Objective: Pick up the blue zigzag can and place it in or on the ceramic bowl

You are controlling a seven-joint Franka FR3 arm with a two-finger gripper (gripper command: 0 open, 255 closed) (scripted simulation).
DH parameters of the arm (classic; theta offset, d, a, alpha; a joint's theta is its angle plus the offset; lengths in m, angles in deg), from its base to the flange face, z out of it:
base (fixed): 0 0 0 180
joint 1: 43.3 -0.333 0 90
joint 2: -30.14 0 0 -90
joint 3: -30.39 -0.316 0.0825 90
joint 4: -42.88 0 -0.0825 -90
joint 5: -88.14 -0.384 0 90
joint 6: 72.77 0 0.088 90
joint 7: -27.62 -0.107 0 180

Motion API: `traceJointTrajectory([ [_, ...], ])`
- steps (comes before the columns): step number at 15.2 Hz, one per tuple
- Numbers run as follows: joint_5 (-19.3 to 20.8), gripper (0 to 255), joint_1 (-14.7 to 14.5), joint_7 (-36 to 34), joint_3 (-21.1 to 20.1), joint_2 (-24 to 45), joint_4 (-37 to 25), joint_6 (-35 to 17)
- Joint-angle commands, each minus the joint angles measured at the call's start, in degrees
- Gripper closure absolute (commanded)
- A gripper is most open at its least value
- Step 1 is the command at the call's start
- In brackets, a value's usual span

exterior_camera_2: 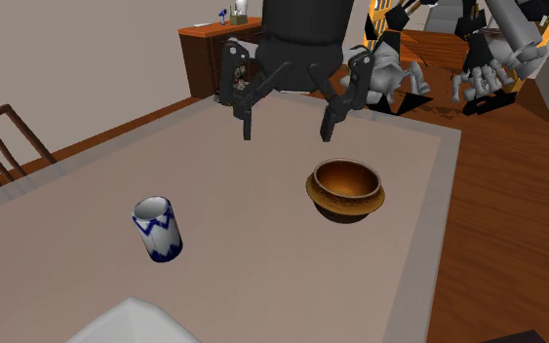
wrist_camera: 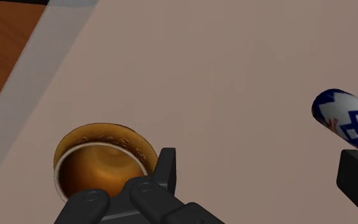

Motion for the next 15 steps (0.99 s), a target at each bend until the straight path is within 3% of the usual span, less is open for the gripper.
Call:
traceJointTrajectory([
  [1, -0.15, 0, -0.34, -2.64, -2.26, 3.58, -1.26, -2.28],
  [8, 2.88, 0, -0.61, -11.88, -9.01, 17.65, -7.19, -9.66],
  [15, 11.44, 0, -2.46, -23.31, -12.96, 33.75, -16.58, -14.26],
])
